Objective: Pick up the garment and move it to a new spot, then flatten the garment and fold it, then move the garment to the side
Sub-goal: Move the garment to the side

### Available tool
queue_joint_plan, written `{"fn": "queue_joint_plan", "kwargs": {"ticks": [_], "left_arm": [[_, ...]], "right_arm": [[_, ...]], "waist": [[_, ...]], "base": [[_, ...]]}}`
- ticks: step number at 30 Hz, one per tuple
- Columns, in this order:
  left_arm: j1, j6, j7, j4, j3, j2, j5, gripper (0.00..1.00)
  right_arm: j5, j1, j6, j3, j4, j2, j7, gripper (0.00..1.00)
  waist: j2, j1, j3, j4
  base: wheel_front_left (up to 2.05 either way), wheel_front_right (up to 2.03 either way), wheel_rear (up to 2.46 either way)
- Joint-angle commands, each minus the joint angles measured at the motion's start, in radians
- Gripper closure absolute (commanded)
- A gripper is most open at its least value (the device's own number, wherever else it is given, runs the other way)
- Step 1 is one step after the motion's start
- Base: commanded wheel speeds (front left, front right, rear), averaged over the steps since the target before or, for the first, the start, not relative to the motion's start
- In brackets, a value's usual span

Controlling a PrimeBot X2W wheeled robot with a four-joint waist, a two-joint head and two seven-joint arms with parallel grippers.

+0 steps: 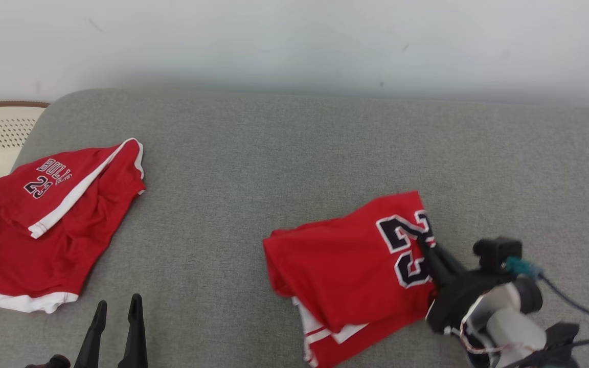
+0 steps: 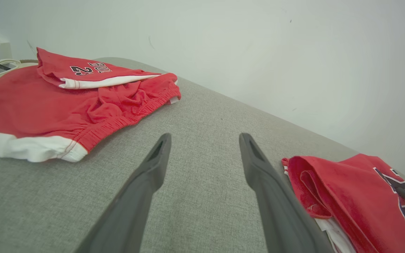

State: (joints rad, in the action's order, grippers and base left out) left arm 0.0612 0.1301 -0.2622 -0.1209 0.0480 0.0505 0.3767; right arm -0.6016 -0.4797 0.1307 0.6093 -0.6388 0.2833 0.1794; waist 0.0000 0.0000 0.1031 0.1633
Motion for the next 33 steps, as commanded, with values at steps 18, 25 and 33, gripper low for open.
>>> {"fn": "queue_joint_plan", "kwargs": {"ticks": [18,25,33], "left_arm": [[0.054,0.0,-0.004,0.074,0.012,0.017,-0.033,0.0],[0.079,0.0,-0.004,0.123,0.017,0.045,-0.033,0.0],[0.084,0.0,-0.004,0.163,0.032,0.081,-0.03,0.0]], "right_arm": [[0.016,-0.334,0.0,-0.017,-0.098,0.177,-0.021,1.0],[0.009,-0.432,0.0,-0.033,-0.157,0.237,-0.022,1.0],[0.03,-0.529,0.0,-0.056,-0.219,0.279,-0.034,1.0]], "waist": [[0.0,0.0,0.139,-0.088],[0.0,0.0,0.193,-0.117],[0.0,0.0,0.243,-0.151]], "base": [[0.0,0.0,0.0],[0.0,0.0,0.0],[0.0,0.0,0.0]]}}
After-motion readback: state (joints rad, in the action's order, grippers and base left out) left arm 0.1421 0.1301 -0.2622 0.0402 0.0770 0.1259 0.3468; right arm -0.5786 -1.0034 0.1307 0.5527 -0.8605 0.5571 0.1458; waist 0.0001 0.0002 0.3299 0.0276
